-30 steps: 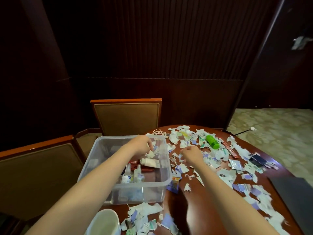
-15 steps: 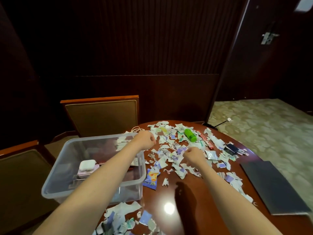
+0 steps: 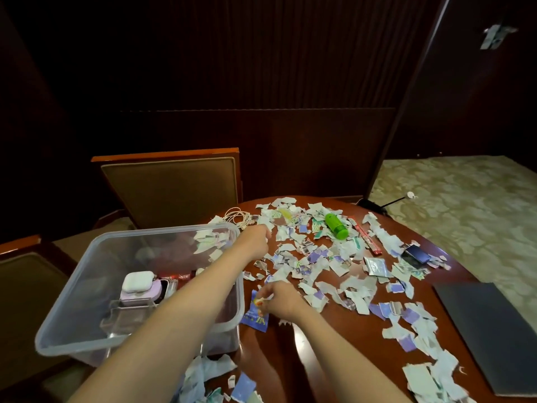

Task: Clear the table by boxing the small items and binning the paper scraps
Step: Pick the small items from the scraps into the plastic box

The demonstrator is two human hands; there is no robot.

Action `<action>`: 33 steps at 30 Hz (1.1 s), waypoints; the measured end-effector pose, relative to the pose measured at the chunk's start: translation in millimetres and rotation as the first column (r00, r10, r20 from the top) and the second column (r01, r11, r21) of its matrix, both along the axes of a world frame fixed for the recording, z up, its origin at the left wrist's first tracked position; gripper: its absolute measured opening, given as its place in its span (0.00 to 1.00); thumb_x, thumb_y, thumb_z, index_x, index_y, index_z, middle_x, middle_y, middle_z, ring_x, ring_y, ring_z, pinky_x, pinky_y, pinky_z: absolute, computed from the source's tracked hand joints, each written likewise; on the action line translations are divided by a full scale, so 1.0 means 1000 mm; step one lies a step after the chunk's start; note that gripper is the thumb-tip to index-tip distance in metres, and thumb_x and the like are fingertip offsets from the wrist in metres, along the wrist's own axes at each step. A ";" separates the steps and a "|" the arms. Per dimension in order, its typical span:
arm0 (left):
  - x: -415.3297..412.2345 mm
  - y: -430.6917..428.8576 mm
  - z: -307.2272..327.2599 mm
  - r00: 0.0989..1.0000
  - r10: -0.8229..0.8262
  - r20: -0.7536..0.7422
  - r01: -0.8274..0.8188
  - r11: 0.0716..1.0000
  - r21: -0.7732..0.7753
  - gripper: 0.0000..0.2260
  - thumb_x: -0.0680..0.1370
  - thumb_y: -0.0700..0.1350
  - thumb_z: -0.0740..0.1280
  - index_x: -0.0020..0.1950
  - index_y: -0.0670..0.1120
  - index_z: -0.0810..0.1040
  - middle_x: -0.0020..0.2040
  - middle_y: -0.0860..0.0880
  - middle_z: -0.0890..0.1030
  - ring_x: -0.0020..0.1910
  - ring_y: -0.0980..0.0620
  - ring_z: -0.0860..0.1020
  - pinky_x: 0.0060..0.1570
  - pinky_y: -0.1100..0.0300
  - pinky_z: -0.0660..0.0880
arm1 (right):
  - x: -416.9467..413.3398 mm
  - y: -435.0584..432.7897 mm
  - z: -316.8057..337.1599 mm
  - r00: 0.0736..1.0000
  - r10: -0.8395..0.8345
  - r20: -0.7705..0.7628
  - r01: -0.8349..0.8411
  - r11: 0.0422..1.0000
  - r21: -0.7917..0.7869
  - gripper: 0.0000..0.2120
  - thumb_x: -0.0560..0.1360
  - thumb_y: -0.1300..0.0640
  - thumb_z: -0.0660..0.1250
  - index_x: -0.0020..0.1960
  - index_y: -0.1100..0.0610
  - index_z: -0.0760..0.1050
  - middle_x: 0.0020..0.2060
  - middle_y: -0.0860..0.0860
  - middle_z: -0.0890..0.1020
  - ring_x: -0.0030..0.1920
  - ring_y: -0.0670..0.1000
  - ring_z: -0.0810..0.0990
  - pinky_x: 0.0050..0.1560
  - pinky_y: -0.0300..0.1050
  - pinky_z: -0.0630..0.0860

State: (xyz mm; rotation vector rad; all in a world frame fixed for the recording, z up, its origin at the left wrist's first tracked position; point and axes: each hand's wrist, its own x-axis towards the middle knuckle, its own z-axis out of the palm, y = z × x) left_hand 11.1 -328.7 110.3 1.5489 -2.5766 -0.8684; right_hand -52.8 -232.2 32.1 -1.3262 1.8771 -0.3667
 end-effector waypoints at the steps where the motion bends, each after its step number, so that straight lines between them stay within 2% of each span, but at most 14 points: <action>1: -0.002 -0.002 -0.002 1.000 -0.007 0.013 0.007 1.000 0.007 0.19 0.77 0.30 0.57 0.67 0.43 0.71 0.69 0.43 0.70 0.66 0.45 0.70 0.59 0.58 0.70 | 0.003 -0.003 -0.006 0.997 0.060 -0.046 -0.059 0.998 0.024 0.18 0.71 0.60 0.70 0.61 0.57 0.76 0.57 0.55 0.78 0.54 0.52 0.77 0.52 0.39 0.74; 3: -0.006 -0.005 -0.008 0.999 -0.010 0.052 0.009 1.000 0.024 0.21 0.77 0.30 0.58 0.68 0.43 0.70 0.69 0.42 0.70 0.66 0.45 0.70 0.59 0.58 0.71 | 0.006 -0.009 -0.018 0.967 0.182 -0.180 -0.169 0.982 0.086 0.29 0.69 0.53 0.72 0.68 0.53 0.69 0.65 0.55 0.71 0.63 0.56 0.71 0.62 0.46 0.71; 6: -0.015 -0.010 -0.017 0.994 0.008 0.105 -0.014 0.998 0.058 0.20 0.78 0.31 0.59 0.69 0.41 0.70 0.68 0.42 0.71 0.67 0.44 0.71 0.61 0.57 0.71 | 0.010 -0.013 -0.027 0.910 0.255 -0.327 -0.223 0.966 0.133 0.39 0.67 0.47 0.73 0.72 0.53 0.61 0.67 0.55 0.63 0.68 0.58 0.63 0.67 0.53 0.66; 9: -0.026 -0.020 -0.021 0.989 0.062 0.132 -0.075 0.993 0.092 0.17 0.78 0.34 0.58 0.68 0.38 0.71 0.66 0.41 0.73 0.65 0.43 0.73 0.60 0.56 0.72 | 0.010 -0.019 -0.031 0.880 0.219 -0.421 -0.181 0.975 0.130 0.39 0.66 0.44 0.73 0.70 0.59 0.62 0.66 0.58 0.64 0.67 0.59 0.63 0.66 0.52 0.65; 13: -0.040 -0.034 -0.023 0.980 0.151 0.132 -0.166 0.980 0.107 0.14 0.79 0.37 0.59 0.64 0.36 0.72 0.57 0.39 0.77 0.56 0.44 0.77 0.53 0.54 0.75 | -0.009 -0.028 -0.028 0.897 0.085 -0.433 -0.071 0.996 0.048 0.31 0.68 0.40 0.70 0.61 0.61 0.72 0.62 0.58 0.68 0.63 0.58 0.66 0.62 0.49 0.68; 15: -0.044 -0.042 -0.030 0.969 0.202 0.139 -0.217 0.971 0.097 0.16 0.79 0.40 0.59 0.66 0.37 0.69 0.60 0.40 0.76 0.58 0.44 0.77 0.54 0.56 0.75 | -0.025 -0.034 -0.024 0.918 0.027 -0.397 -0.031 1.000 -0.002 0.27 0.68 0.40 0.70 0.55 0.61 0.75 0.60 0.57 0.70 0.62 0.58 0.67 0.59 0.47 0.68; 17: -0.048 -0.047 -0.040 0.959 0.223 0.173 -0.242 0.966 0.096 0.20 0.78 0.41 0.60 0.70 0.37 0.65 0.66 0.40 0.72 0.62 0.43 0.74 0.58 0.55 0.73 | -0.044 -0.040 -0.021 0.943 -0.100 -0.318 0.087 0.995 -0.053 0.24 0.65 0.38 0.71 0.46 0.59 0.76 0.54 0.56 0.73 0.57 0.56 0.71 0.54 0.46 0.70; 20: -0.059 -0.048 -0.058 0.935 0.242 0.257 -0.280 0.952 0.121 0.26 0.78 0.43 0.62 0.74 0.40 0.59 0.72 0.38 0.62 0.69 0.40 0.66 0.65 0.52 0.69 | -0.073 -0.050 -0.021 0.914 -0.405 -0.035 0.398 0.909 -0.123 0.21 0.60 0.39 0.73 0.32 0.57 0.74 0.37 0.55 0.77 0.40 0.53 0.76 0.39 0.44 0.70; 23: -0.070 -0.054 -0.072 0.908 0.315 0.278 -0.345 0.936 0.065 0.32 0.77 0.45 0.64 0.76 0.41 0.52 0.75 0.38 0.55 0.73 0.40 0.58 0.69 0.51 0.61 | -0.096 -0.056 -0.024 0.799 -0.581 0.157 0.601 0.787 -0.142 0.17 0.66 0.47 0.73 0.34 0.59 0.73 0.34 0.56 0.77 0.36 0.53 0.75 0.36 0.45 0.68; 27: -0.081 -0.083 -0.083 0.893 0.415 0.177 -0.405 0.910 -0.088 0.35 0.77 0.52 0.64 0.76 0.43 0.49 0.75 0.36 0.53 0.74 0.37 0.54 0.73 0.47 0.55 | -0.116 -0.062 -0.031 0.762 -0.603 0.235 0.645 0.739 -0.193 0.16 0.70 0.52 0.70 0.36 0.59 0.66 0.35 0.56 0.72 0.35 0.53 0.69 0.32 0.43 0.62; 28: -0.081 -0.091 -0.086 0.887 0.415 0.205 -0.398 0.910 -0.118 0.35 0.77 0.53 0.64 0.76 0.43 0.49 0.76 0.36 0.53 0.75 0.37 0.53 0.73 0.47 0.53 | -0.119 -0.062 -0.033 0.754 -0.608 0.247 0.653 0.732 -0.194 0.16 0.71 0.53 0.69 0.35 0.58 0.64 0.35 0.55 0.71 0.36 0.53 0.69 0.31 0.43 0.62; 31: -0.076 -0.108 -0.096 0.817 0.346 0.462 -0.333 0.936 -0.112 0.37 0.77 0.56 0.63 0.77 0.44 0.46 0.76 0.36 0.50 0.76 0.37 0.49 0.73 0.46 0.48 | -0.126 -0.062 -0.041 0.740 -0.615 0.271 0.668 0.717 -0.198 0.15 0.71 0.54 0.69 0.34 0.55 0.63 0.33 0.53 0.72 0.36 0.54 0.70 0.32 0.43 0.63; 33: -0.074 -0.116 -0.105 0.808 0.335 0.485 -0.352 0.934 -0.058 0.38 0.78 0.55 0.62 0.78 0.44 0.43 0.77 0.37 0.52 0.76 0.37 0.49 0.73 0.46 0.48 | -0.130 -0.059 -0.046 0.757 -0.592 0.275 0.649 0.730 -0.214 0.14 0.71 0.54 0.69 0.35 0.55 0.65 0.35 0.54 0.74 0.36 0.53 0.72 0.33 0.43 0.65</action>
